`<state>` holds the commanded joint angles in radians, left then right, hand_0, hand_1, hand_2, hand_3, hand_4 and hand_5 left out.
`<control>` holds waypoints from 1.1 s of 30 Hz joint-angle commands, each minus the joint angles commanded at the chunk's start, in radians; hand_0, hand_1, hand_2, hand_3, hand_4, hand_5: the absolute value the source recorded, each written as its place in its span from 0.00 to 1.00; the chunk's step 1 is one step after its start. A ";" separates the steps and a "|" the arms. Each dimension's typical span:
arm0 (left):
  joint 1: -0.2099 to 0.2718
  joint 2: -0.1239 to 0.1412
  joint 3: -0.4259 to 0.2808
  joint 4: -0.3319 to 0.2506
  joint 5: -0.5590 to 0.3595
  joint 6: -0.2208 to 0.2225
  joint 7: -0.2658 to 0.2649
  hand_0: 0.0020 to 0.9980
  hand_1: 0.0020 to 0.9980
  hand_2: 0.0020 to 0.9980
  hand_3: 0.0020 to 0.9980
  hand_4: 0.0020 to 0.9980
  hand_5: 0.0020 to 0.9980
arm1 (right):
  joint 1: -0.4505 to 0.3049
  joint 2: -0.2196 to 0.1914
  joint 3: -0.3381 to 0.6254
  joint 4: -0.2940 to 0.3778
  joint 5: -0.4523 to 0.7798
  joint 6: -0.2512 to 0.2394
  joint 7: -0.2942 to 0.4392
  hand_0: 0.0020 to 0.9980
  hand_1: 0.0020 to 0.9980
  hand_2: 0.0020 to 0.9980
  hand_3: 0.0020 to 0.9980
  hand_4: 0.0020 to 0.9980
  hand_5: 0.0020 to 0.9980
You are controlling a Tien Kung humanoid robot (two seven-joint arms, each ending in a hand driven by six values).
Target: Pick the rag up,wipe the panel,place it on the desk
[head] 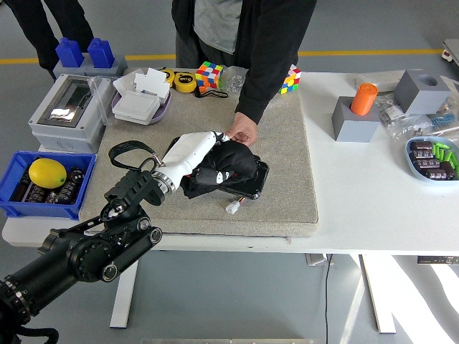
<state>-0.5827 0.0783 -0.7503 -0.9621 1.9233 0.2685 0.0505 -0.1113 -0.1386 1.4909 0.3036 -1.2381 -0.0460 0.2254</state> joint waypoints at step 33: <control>0.063 0.051 -0.417 0.148 0.098 0.027 -0.034 0.24 0.34 0.43 0.56 0.72 0.00 | -0.002 0.002 0.003 0.001 -0.002 0.001 0.000 0.59 0.60 0.52 0.52 0.87 0.34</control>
<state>-0.5201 0.1288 -1.1676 -0.8144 2.0211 0.2958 0.0165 -0.1130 -0.1365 1.4936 0.3050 -1.2401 -0.0448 0.2257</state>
